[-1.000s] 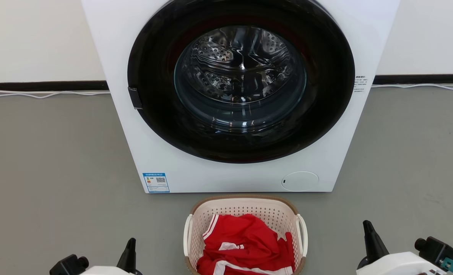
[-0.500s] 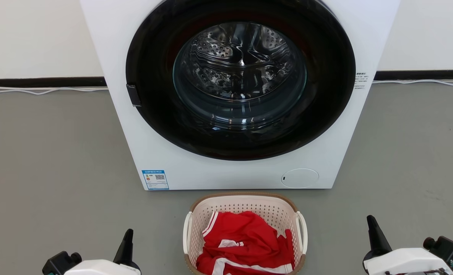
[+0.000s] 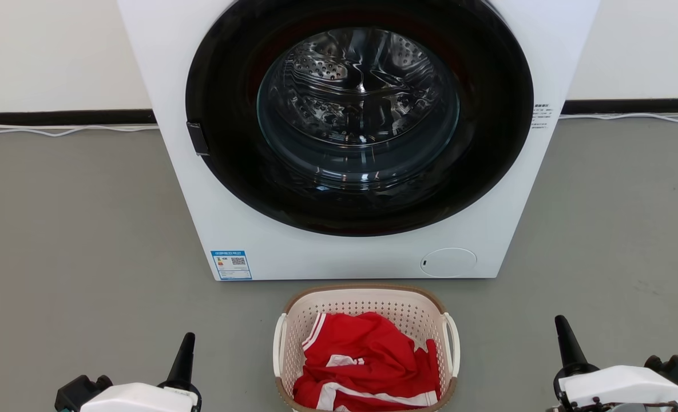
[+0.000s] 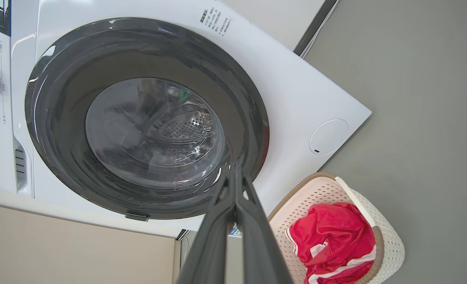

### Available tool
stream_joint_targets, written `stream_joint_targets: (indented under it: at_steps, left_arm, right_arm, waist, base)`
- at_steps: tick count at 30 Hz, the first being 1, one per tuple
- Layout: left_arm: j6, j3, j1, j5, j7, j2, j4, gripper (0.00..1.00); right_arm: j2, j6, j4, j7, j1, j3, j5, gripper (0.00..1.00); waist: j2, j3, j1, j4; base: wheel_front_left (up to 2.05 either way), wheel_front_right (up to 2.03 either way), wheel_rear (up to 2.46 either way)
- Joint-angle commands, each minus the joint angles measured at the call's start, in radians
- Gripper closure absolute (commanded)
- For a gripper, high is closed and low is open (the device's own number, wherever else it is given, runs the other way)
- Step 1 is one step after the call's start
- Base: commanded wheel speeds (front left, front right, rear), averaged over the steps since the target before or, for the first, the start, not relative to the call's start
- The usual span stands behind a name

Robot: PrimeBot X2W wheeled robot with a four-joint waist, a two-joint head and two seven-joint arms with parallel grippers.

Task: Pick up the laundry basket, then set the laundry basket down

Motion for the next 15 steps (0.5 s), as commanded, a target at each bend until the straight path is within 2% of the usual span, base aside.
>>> stream_joint_targets:
  at_steps: [1,15]
  left_arm:
    - [-0.009,0.028,-0.057,-0.029,0.006,0.007,-0.037,1.0]
    - [-0.024,0.058,-0.064,-0.163,0.046,0.005,-0.073,1.0]
  right_arm:
    - [-0.005,0.005,-0.039,0.012,-0.05,0.01,0.037,1.0]
    - [-0.005,0.006,-0.076,0.052,-0.054,-0.004,0.214,1.0]
  waist:
    - [0.0,0.001,-0.0001,0.0]
    - [0.0,0.014,-0.0001,-0.002]
  base:
    - [0.0,0.0,0.0]
    - [0.0,0.0,0.0]
